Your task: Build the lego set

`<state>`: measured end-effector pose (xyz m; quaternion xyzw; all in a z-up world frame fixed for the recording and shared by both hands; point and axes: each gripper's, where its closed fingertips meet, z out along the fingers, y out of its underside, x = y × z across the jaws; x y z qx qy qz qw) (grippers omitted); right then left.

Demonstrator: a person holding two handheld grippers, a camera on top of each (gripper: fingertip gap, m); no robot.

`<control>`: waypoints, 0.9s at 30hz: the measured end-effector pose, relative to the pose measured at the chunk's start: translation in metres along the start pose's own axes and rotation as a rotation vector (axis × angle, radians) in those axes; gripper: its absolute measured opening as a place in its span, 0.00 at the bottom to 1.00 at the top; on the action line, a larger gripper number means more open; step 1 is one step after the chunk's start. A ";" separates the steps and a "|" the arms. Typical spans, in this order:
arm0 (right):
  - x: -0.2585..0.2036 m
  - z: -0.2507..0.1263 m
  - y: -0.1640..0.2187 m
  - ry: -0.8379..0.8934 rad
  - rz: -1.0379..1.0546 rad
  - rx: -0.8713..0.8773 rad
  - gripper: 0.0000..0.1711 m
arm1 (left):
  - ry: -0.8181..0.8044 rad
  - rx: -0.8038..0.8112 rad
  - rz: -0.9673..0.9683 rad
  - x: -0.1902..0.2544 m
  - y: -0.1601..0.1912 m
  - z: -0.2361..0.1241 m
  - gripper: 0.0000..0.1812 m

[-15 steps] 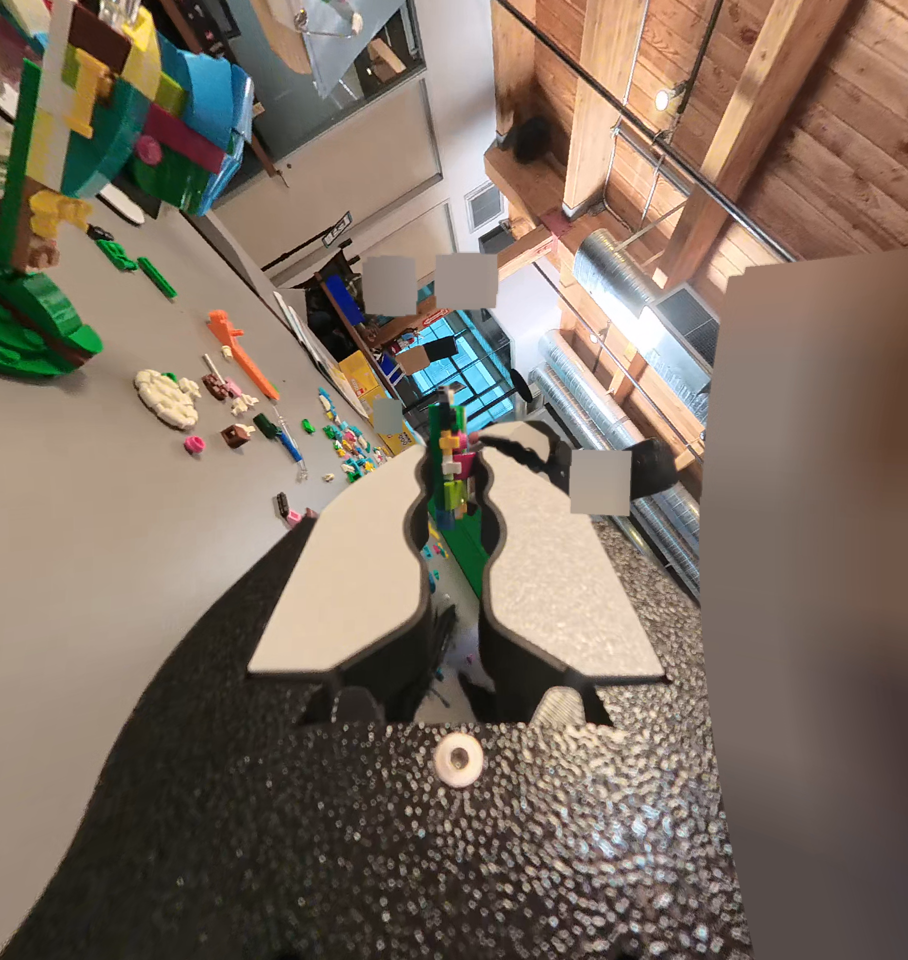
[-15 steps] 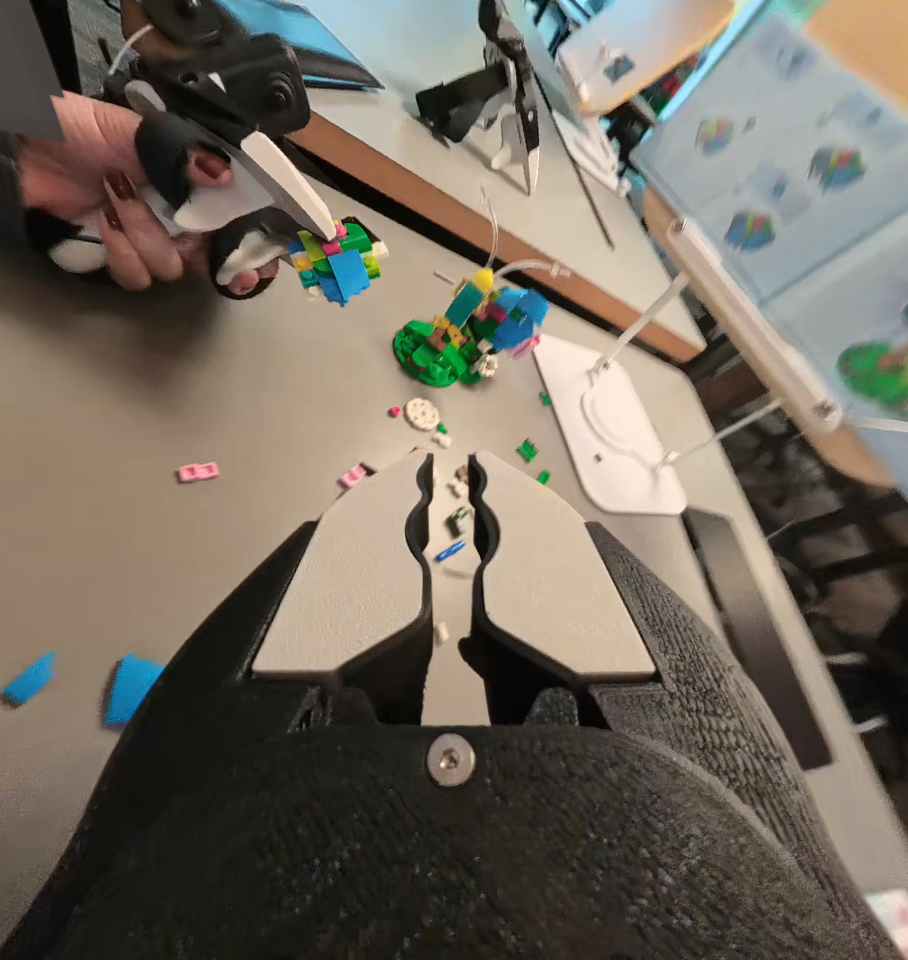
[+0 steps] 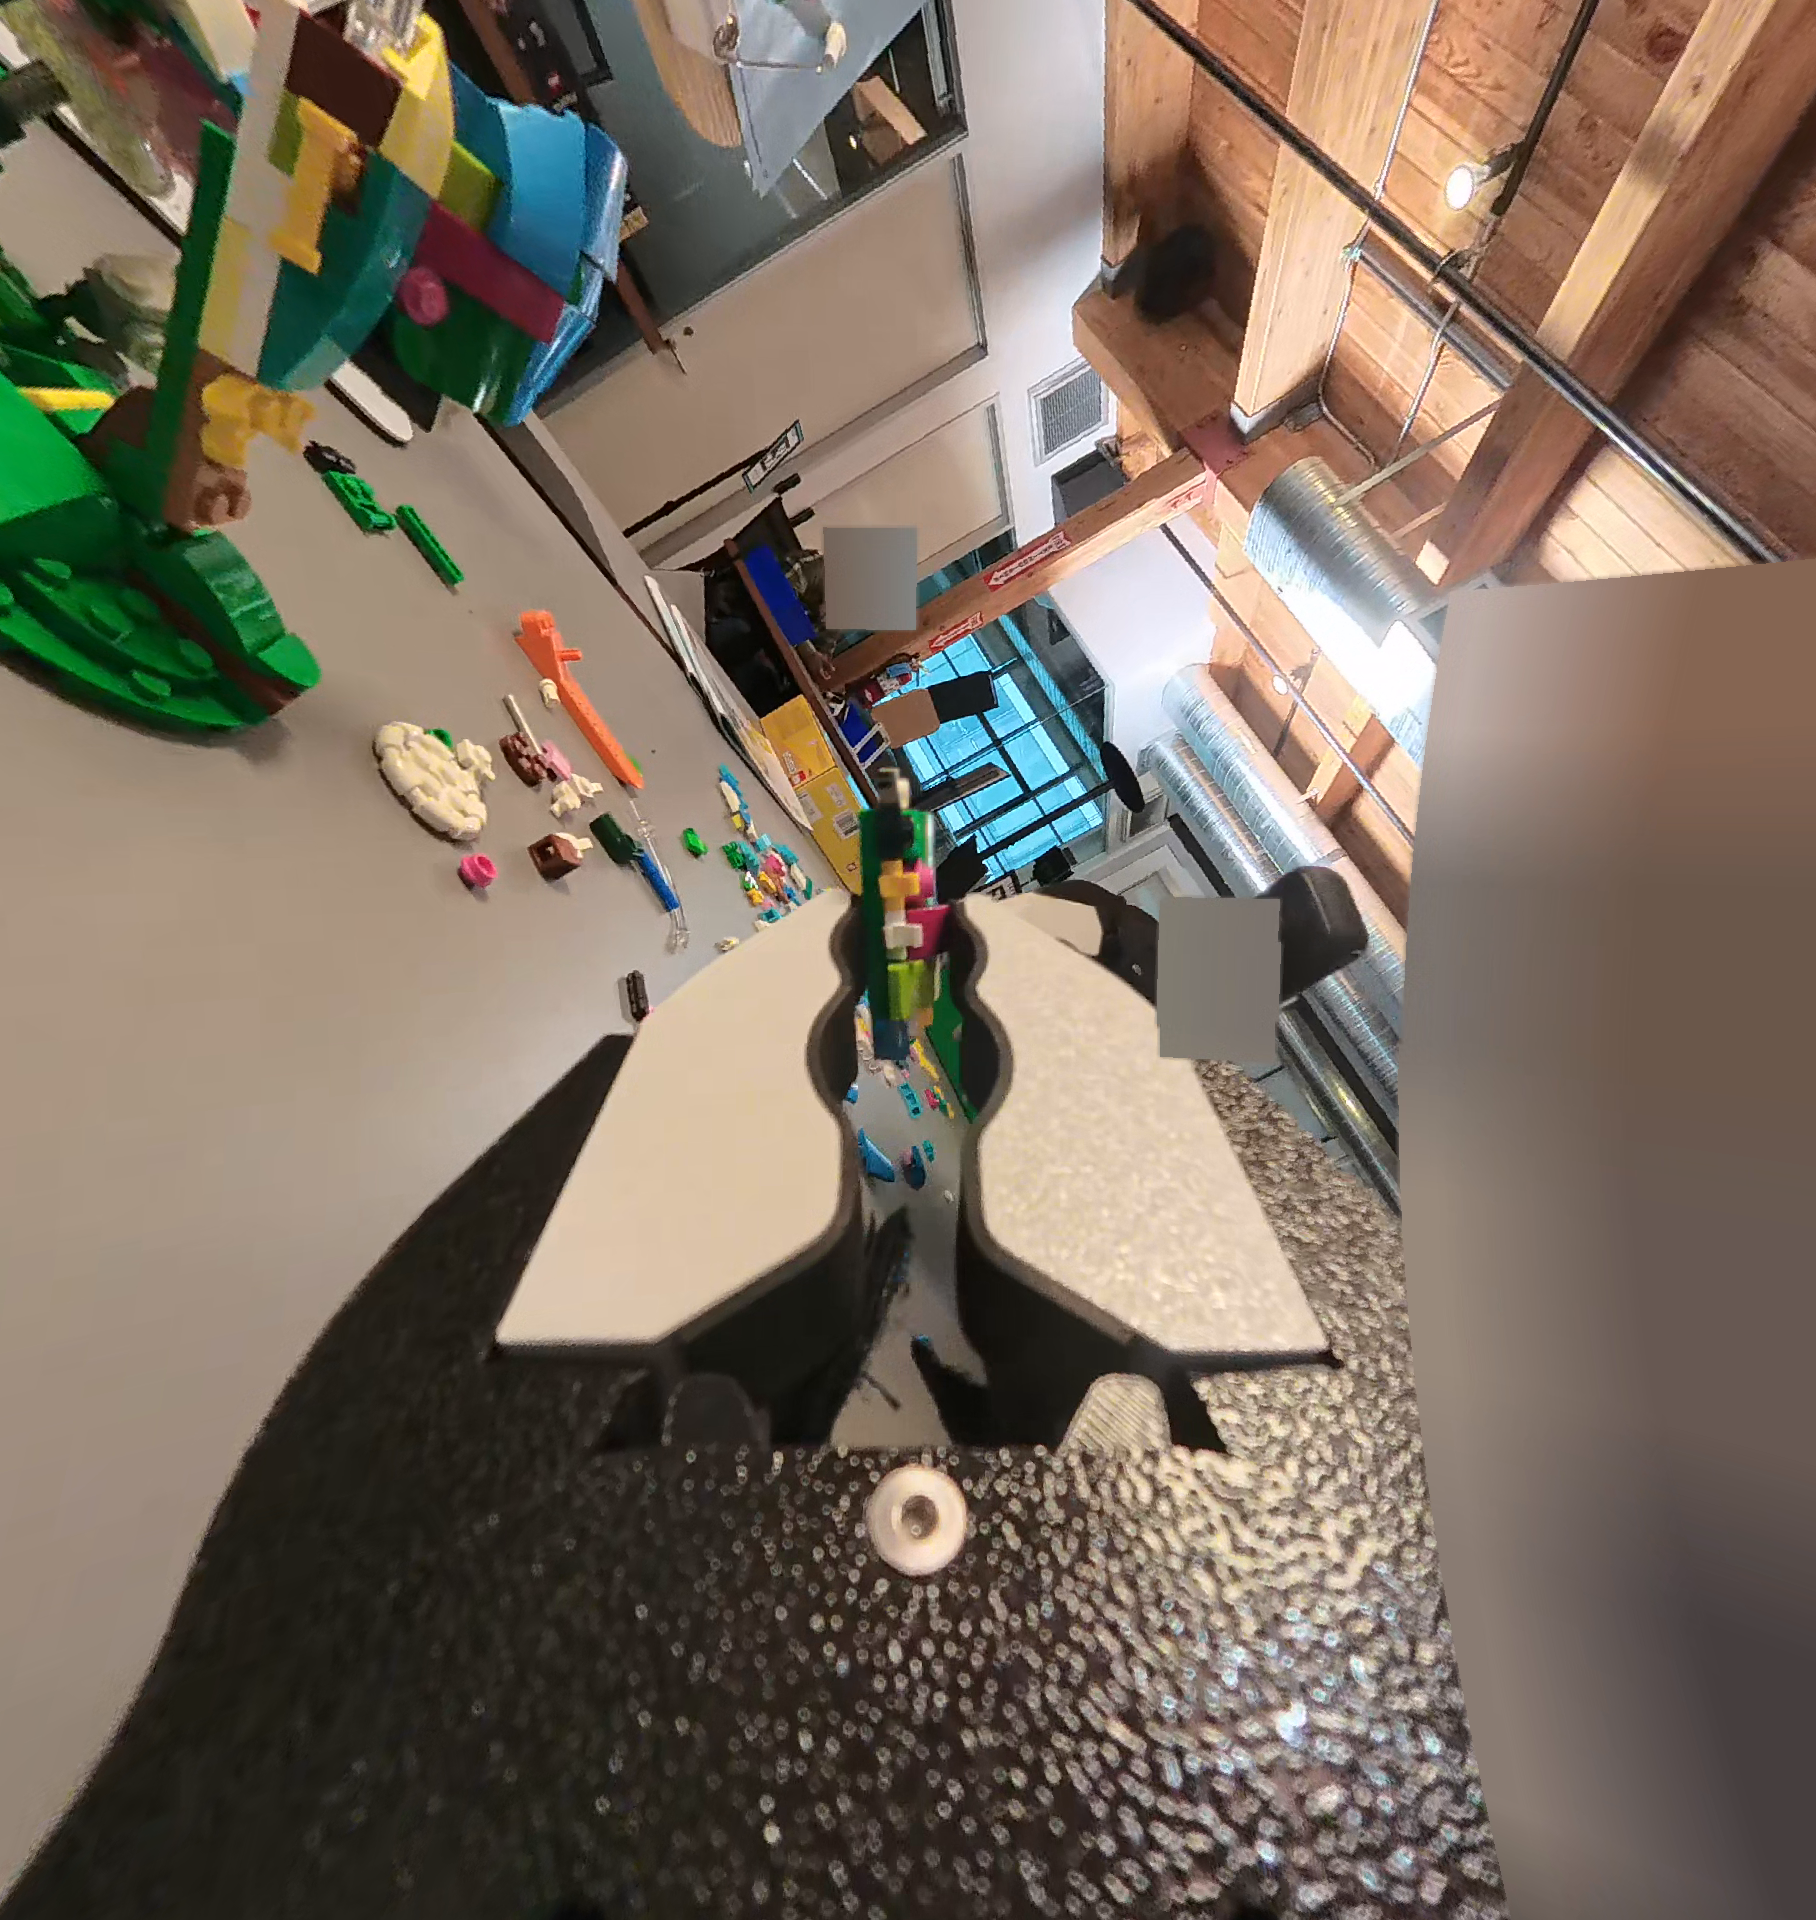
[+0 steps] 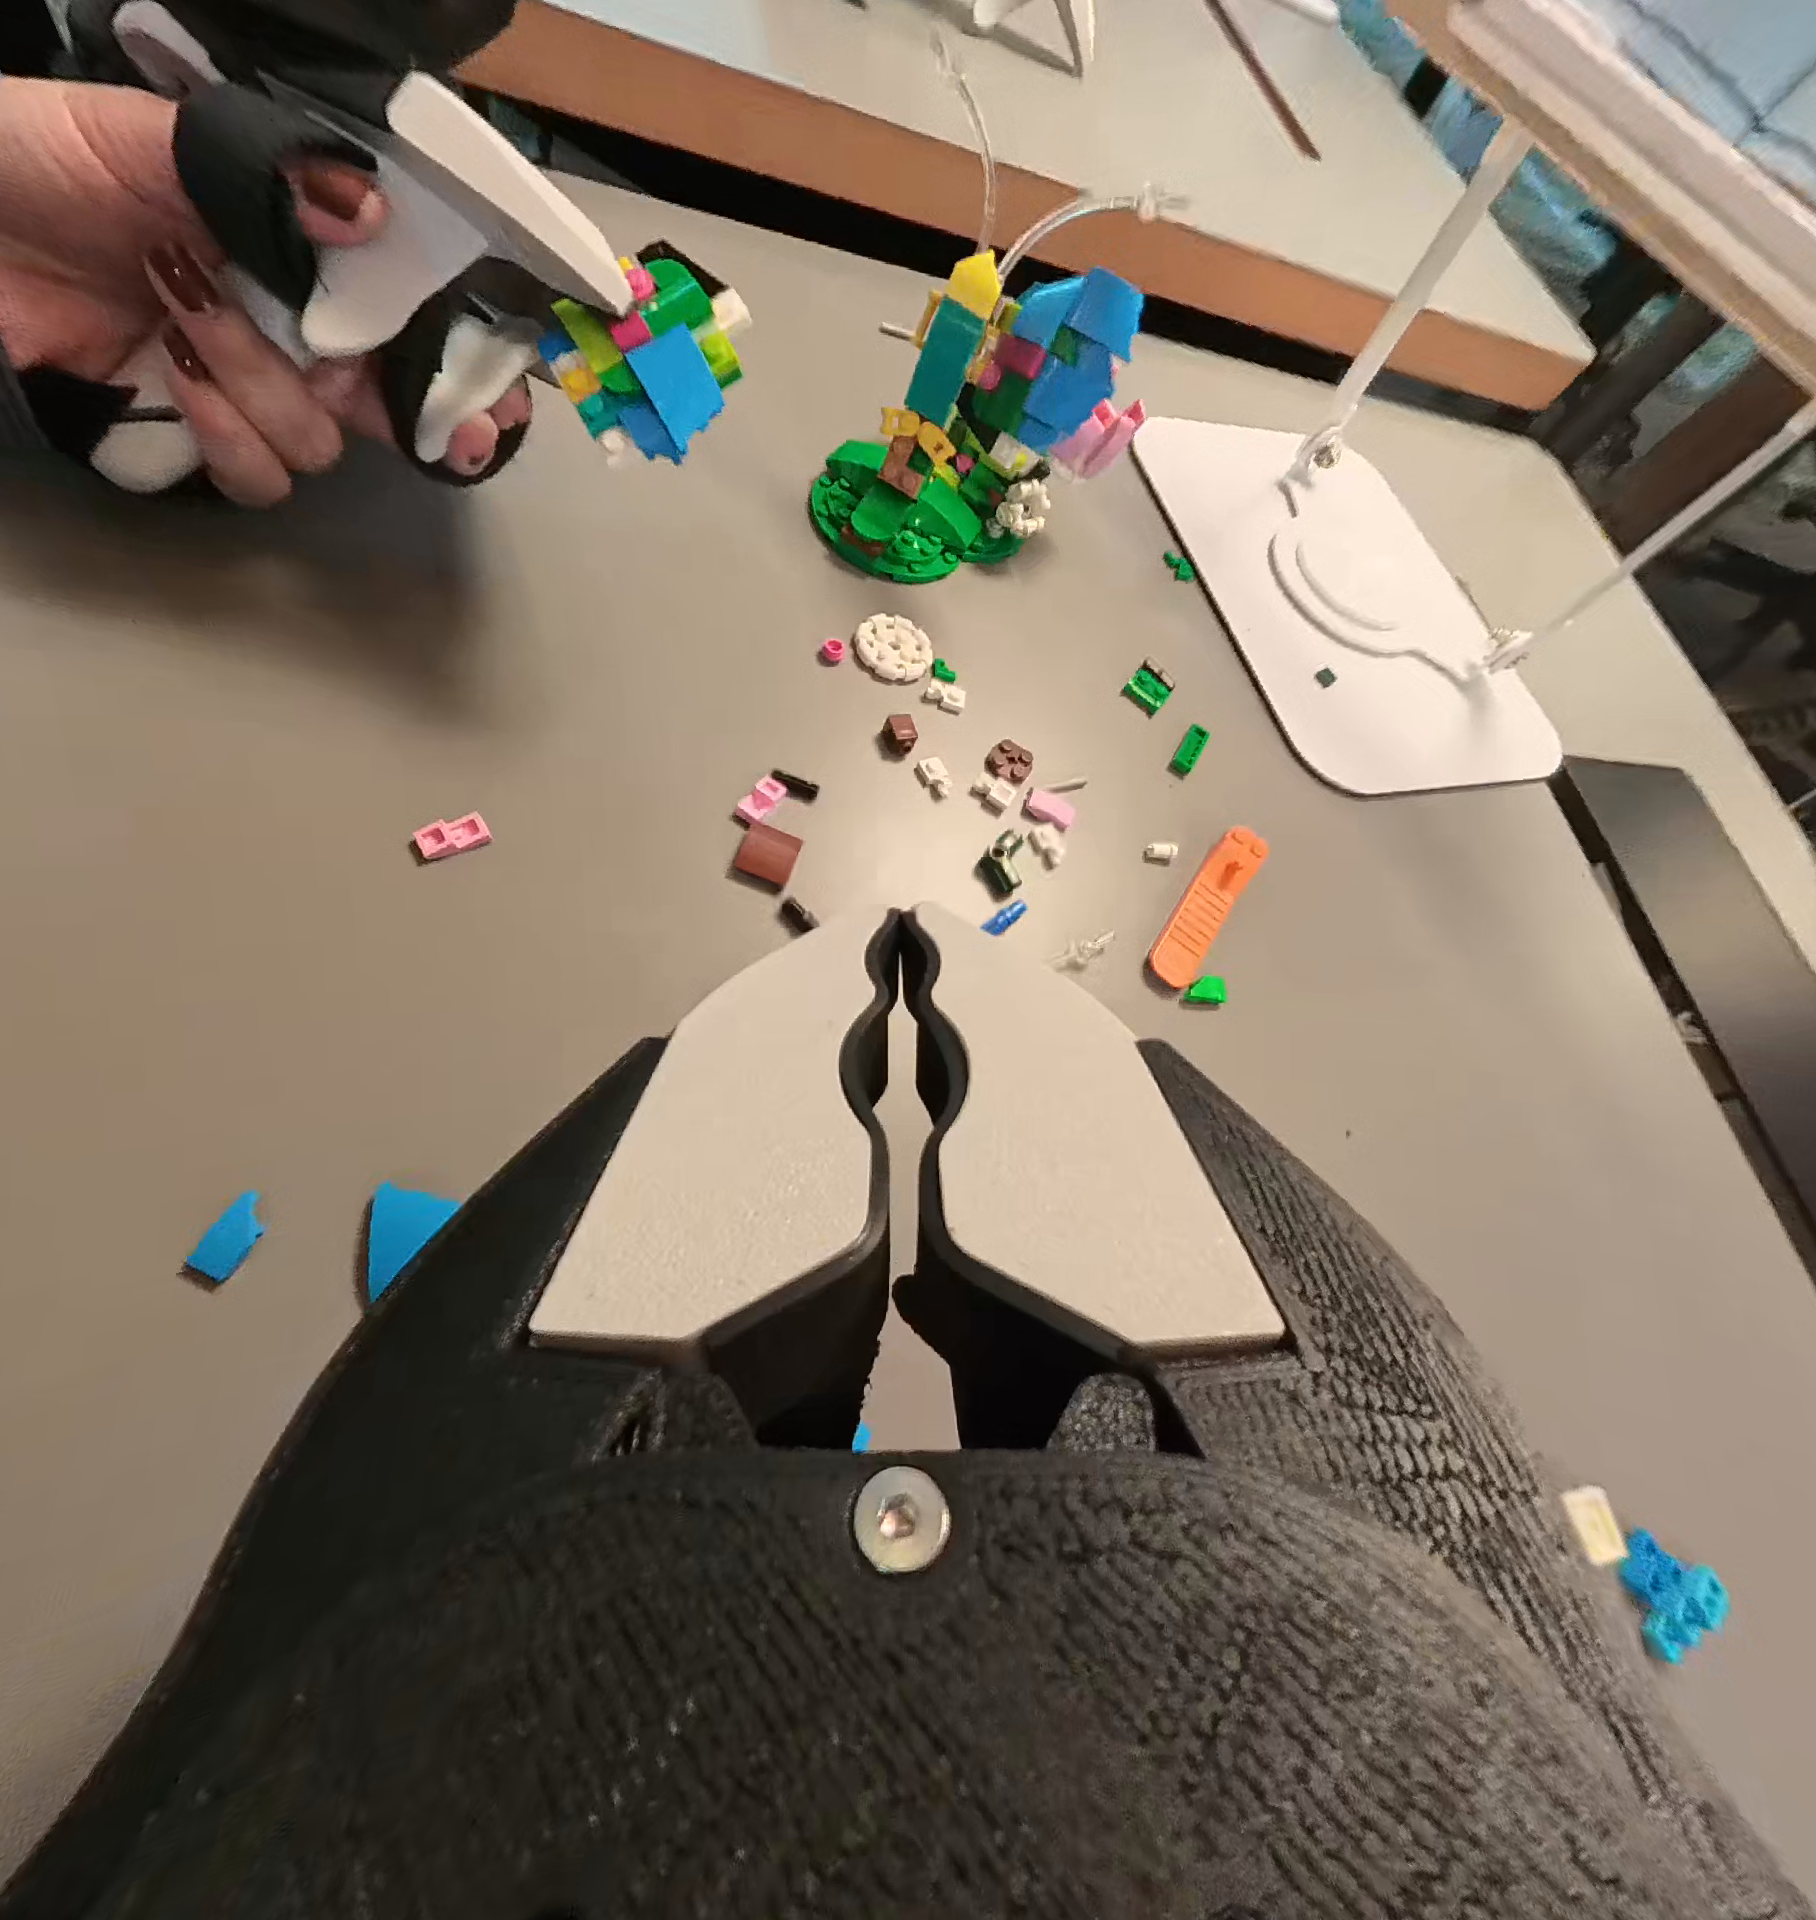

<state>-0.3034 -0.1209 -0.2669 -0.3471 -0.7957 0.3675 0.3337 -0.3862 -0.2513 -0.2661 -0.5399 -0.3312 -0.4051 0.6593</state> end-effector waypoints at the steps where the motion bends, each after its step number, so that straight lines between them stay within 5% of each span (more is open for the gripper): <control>1: 0.000 -0.001 0.005 -0.015 0.013 -0.029 0.00 | -0.001 0.001 0.000 0.000 0.000 0.000 0.08; 7: -0.010 -0.014 0.053 -0.132 0.115 -0.265 0.00 | -0.021 -0.007 -0.009 -0.003 0.001 0.002 0.08; 27: -0.017 -0.063 0.106 -0.143 0.255 -0.464 0.09 | -0.009 -0.032 -0.012 -0.002 0.004 0.004 0.08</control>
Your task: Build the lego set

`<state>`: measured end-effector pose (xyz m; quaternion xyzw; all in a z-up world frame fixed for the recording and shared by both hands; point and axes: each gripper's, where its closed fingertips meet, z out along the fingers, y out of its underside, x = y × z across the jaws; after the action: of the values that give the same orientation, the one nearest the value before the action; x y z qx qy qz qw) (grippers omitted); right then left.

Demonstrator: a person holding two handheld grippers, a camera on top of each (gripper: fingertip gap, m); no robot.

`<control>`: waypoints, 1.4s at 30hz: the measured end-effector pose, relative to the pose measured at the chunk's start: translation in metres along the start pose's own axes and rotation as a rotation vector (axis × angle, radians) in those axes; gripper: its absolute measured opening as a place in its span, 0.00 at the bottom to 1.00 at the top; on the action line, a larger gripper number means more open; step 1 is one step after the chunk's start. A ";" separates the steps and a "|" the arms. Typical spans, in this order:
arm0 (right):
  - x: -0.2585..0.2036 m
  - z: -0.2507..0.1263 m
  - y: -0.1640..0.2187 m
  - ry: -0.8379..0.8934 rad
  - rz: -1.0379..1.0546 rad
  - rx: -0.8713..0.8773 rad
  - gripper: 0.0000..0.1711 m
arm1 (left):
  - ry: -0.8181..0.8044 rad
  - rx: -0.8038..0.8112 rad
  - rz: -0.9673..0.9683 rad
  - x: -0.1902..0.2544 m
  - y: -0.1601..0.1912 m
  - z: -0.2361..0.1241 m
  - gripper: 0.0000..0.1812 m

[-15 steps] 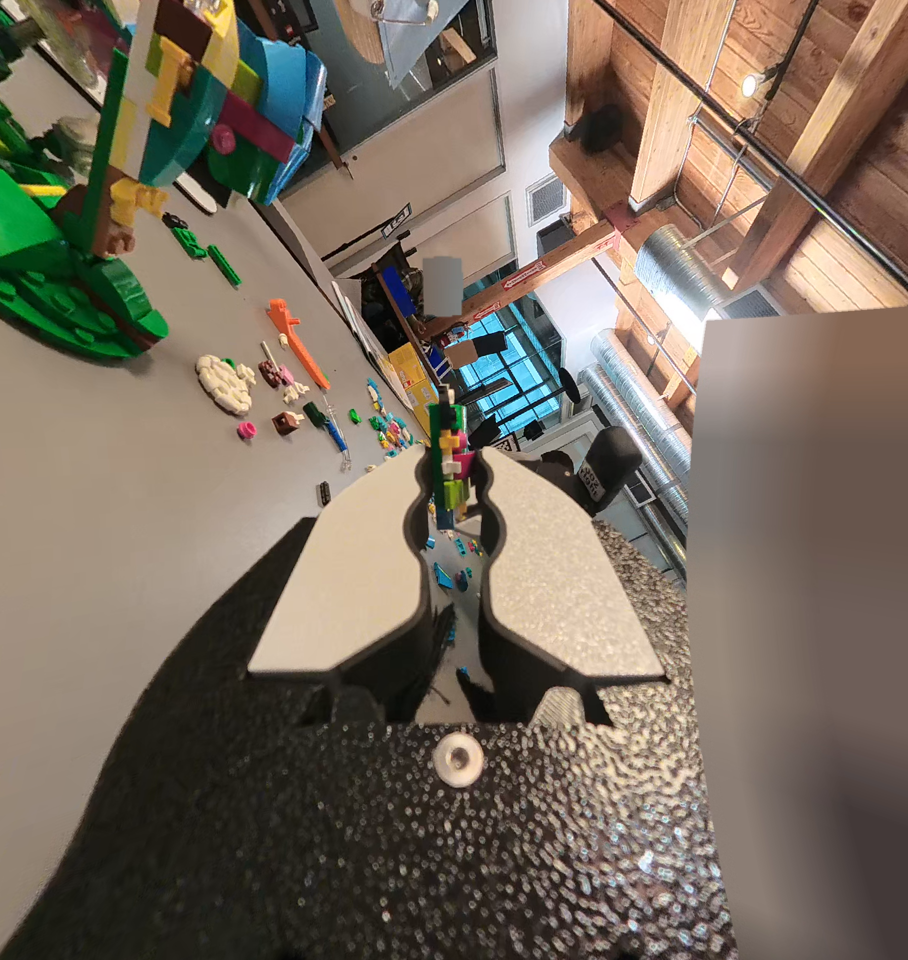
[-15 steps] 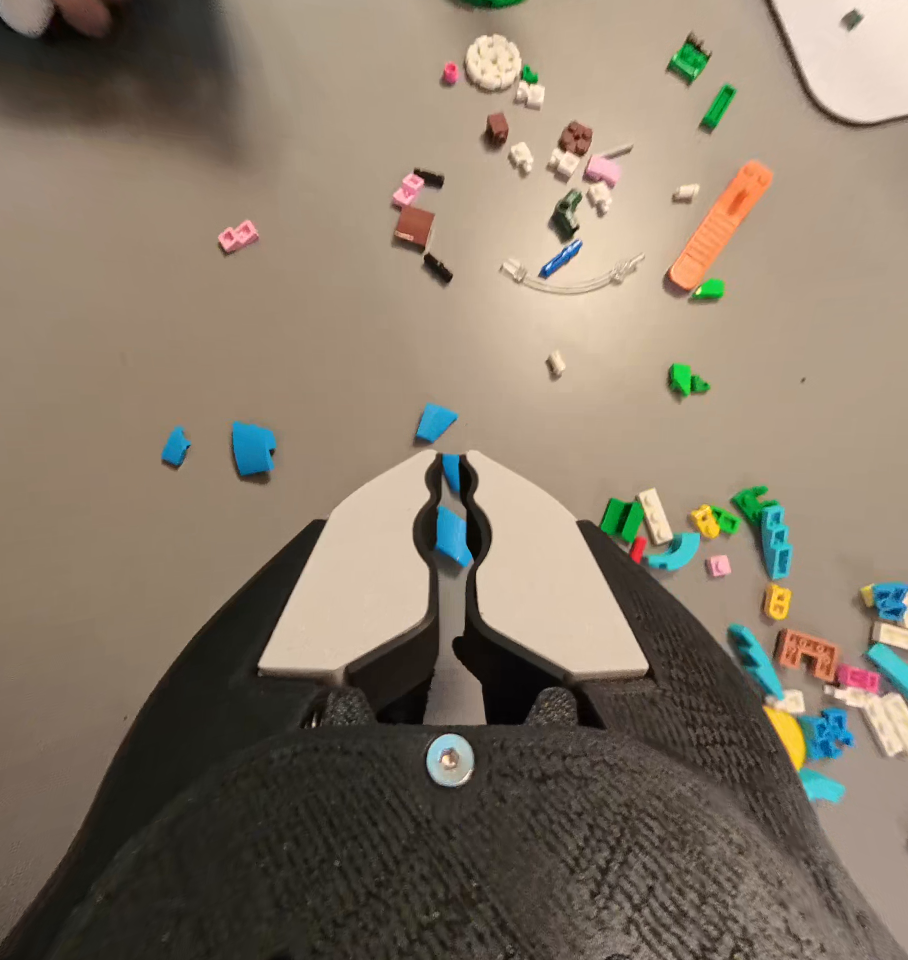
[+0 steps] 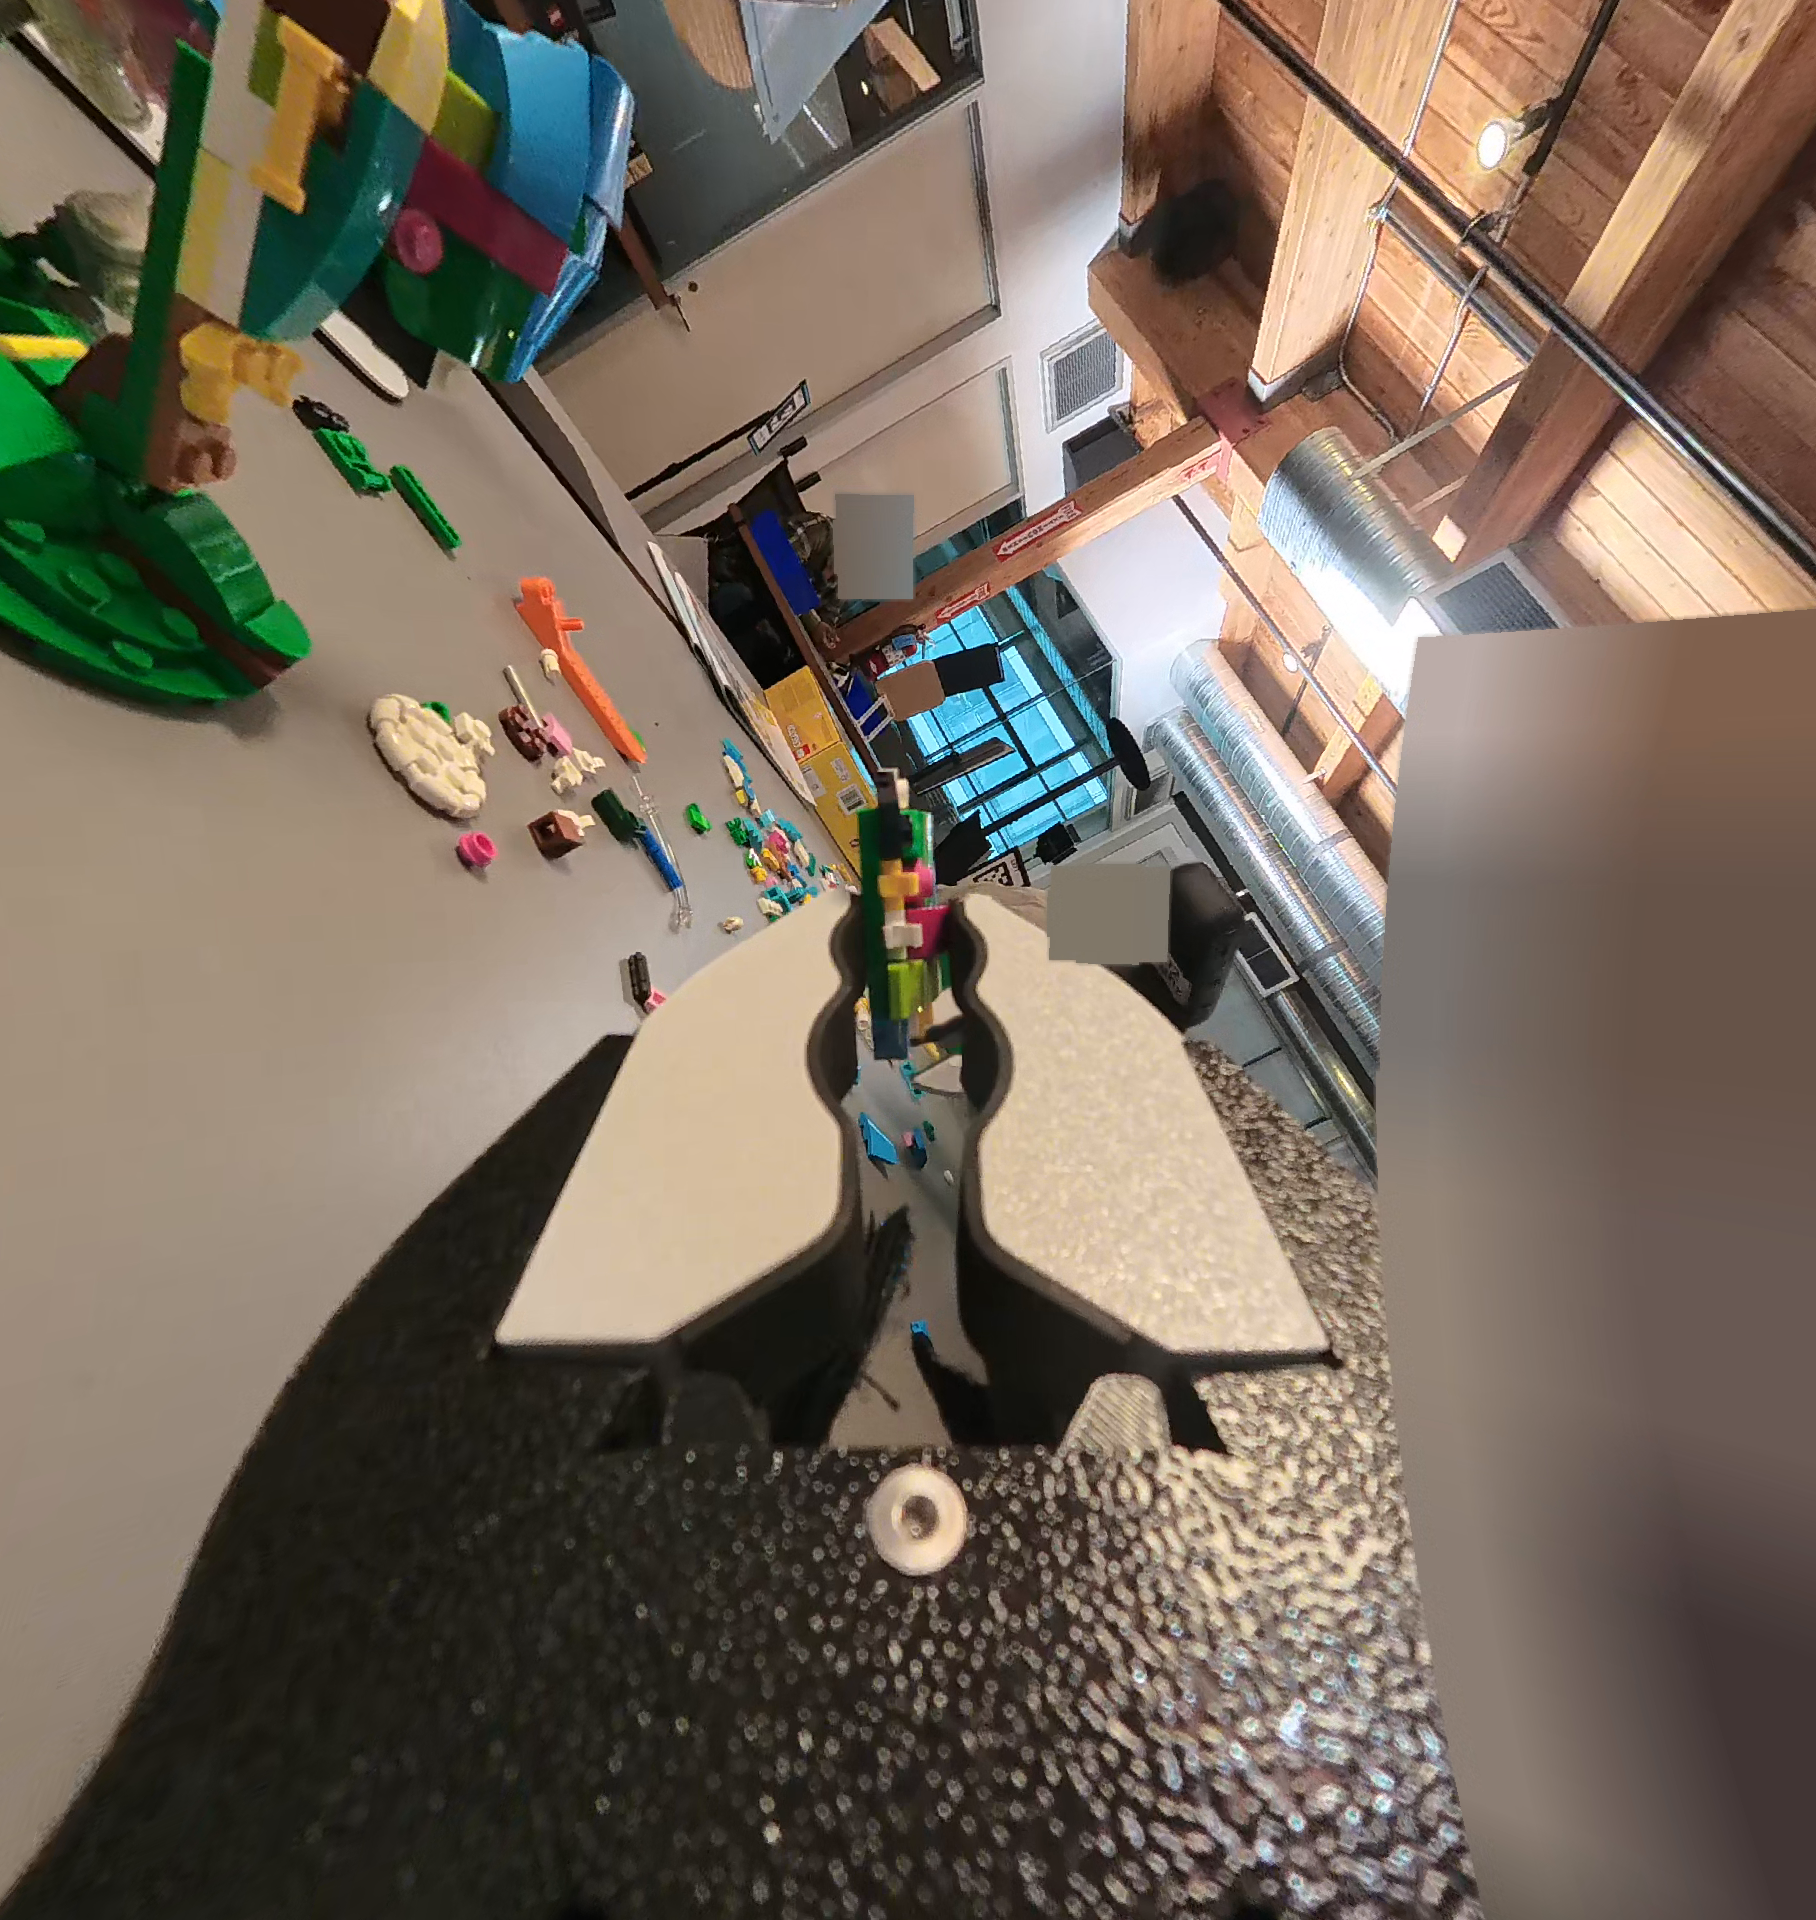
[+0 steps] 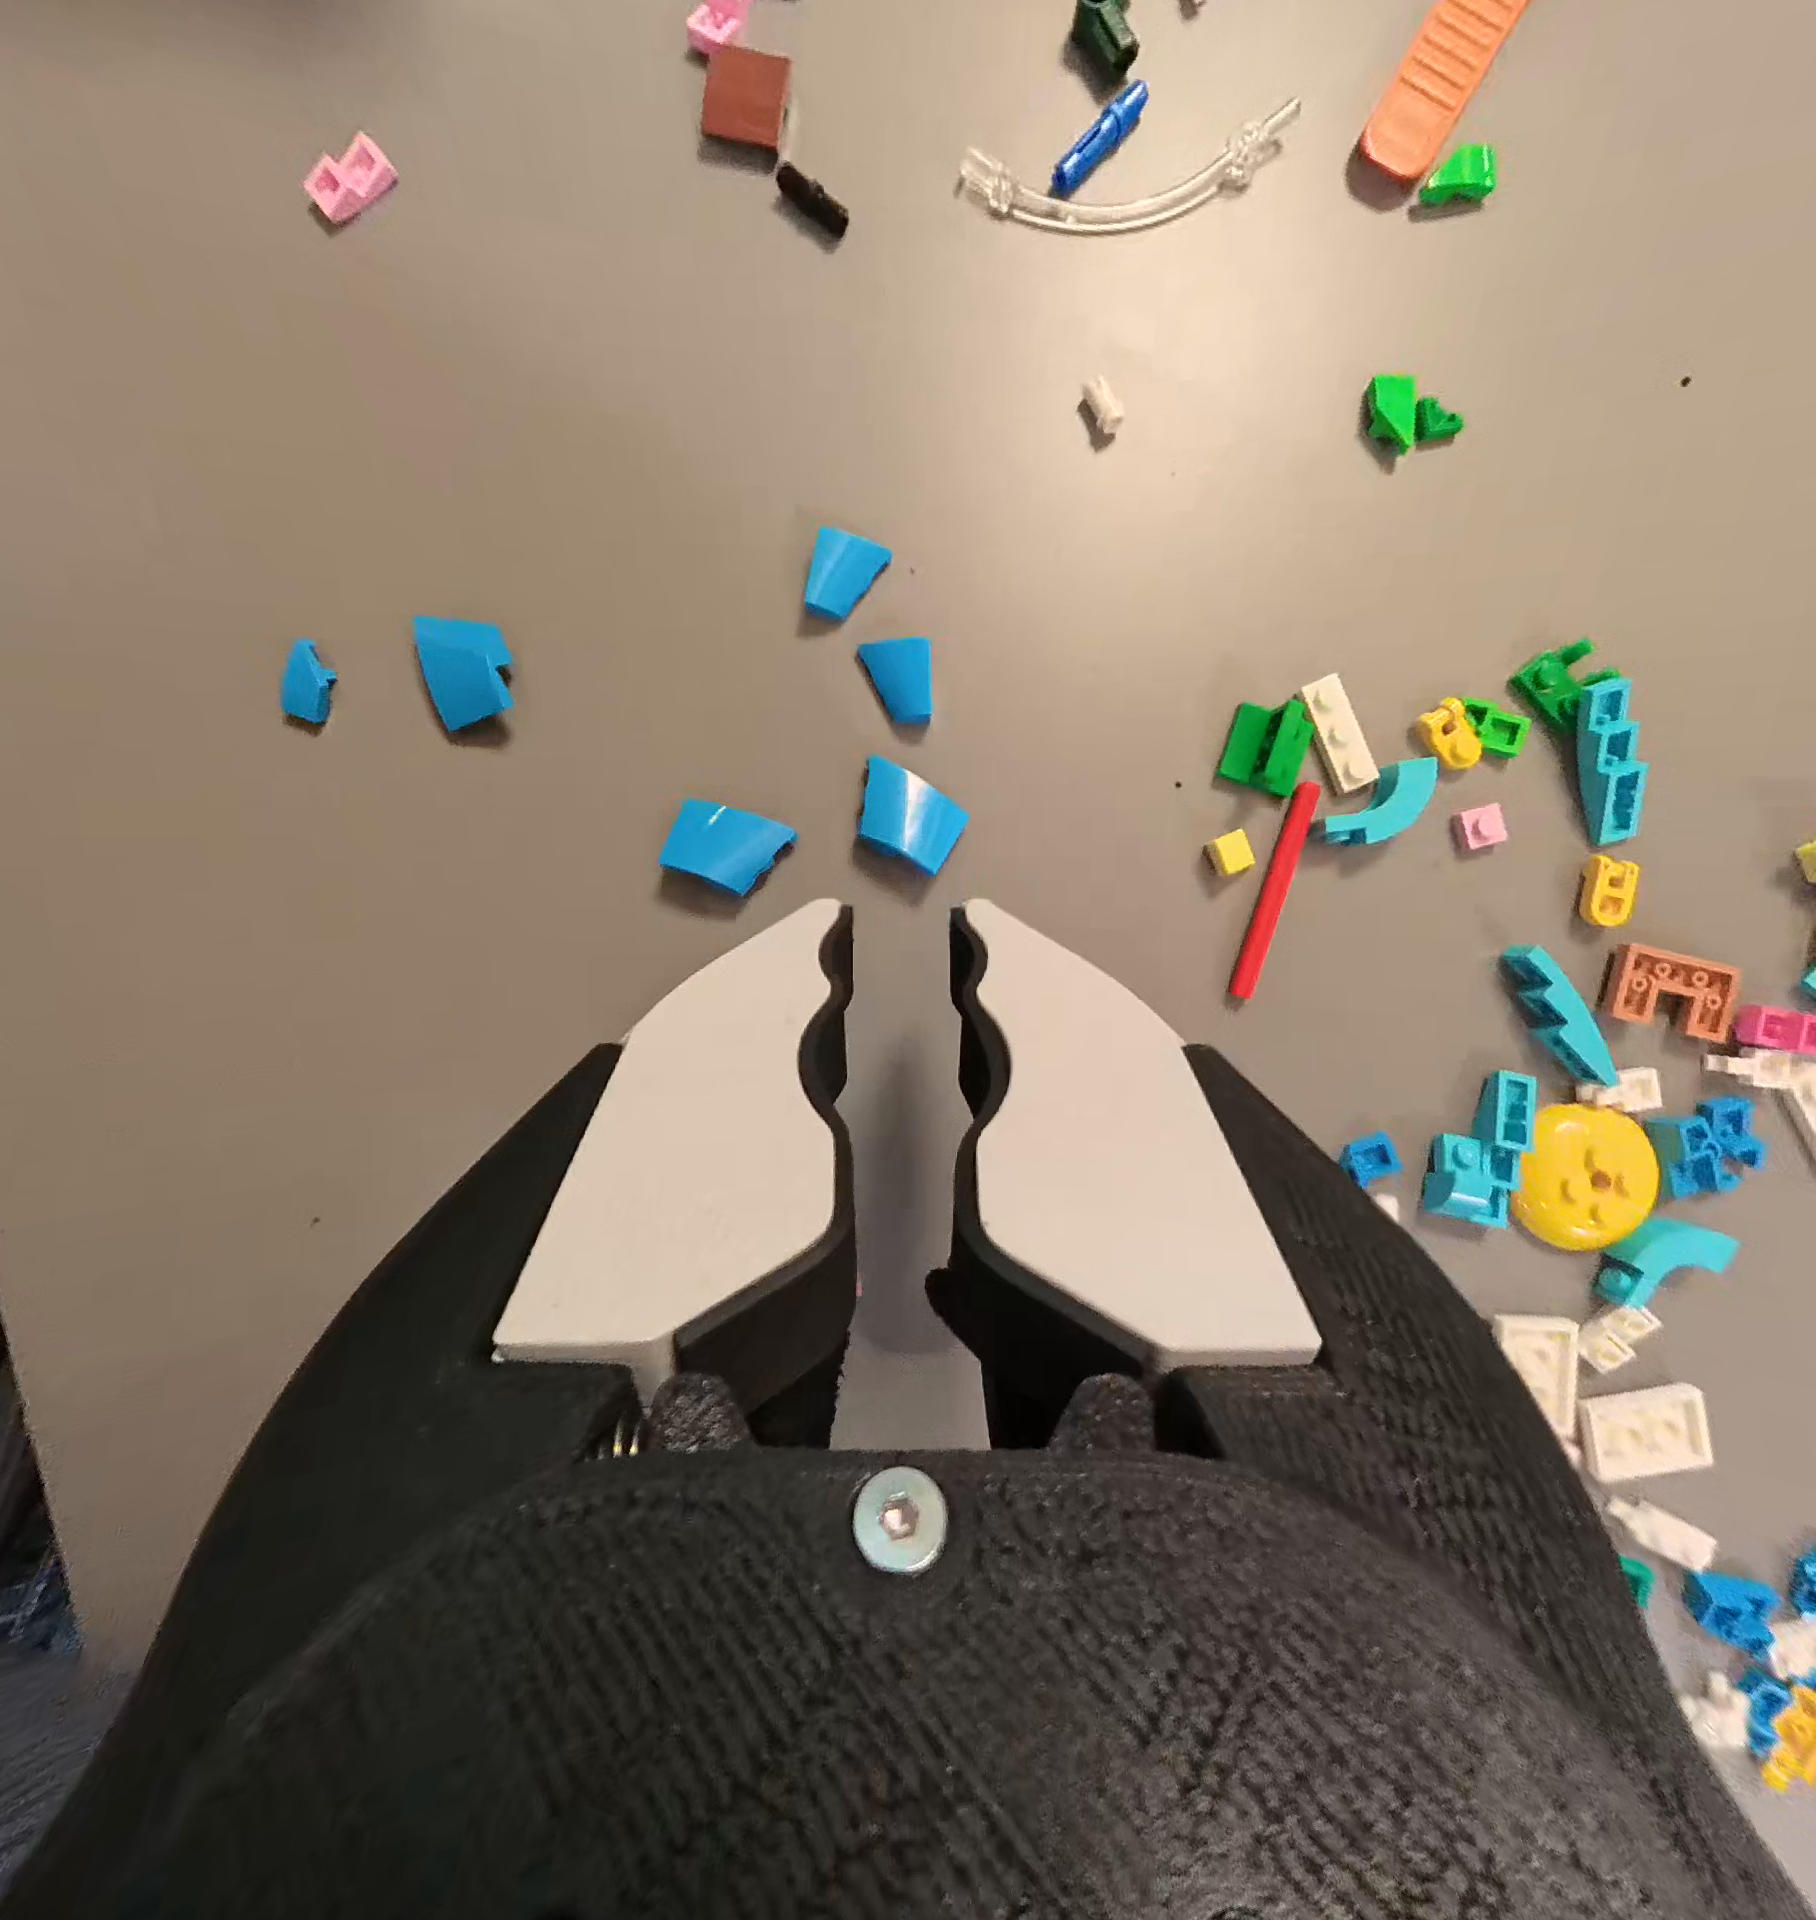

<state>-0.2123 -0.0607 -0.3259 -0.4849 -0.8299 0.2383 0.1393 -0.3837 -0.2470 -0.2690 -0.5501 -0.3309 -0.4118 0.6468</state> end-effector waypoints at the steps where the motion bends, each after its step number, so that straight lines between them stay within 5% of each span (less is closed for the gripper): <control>1: -0.002 -0.001 0.001 -0.004 -0.003 -0.005 0.09 | 0.001 0.000 -0.002 0.000 0.000 0.000 0.08; 20: -0.115 0.015 -0.016 -0.158 -0.311 -0.066 0.05 | 0.036 0.001 -0.032 0.002 -0.002 -0.002 0.08; 34: -0.145 0.042 -0.029 -0.304 -0.280 0.011 0.07 | 0.036 -0.010 -0.029 0.002 0.000 -0.001 0.08; 42: -0.122 0.039 -0.023 -0.228 -0.232 0.001 0.06 | 0.040 -0.015 -0.030 0.003 0.001 -0.001 0.08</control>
<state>-0.1875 -0.1867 -0.3469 -0.3556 -0.8907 0.2743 0.0709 -0.3819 -0.2480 -0.2668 -0.5414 -0.3232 -0.4349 0.6429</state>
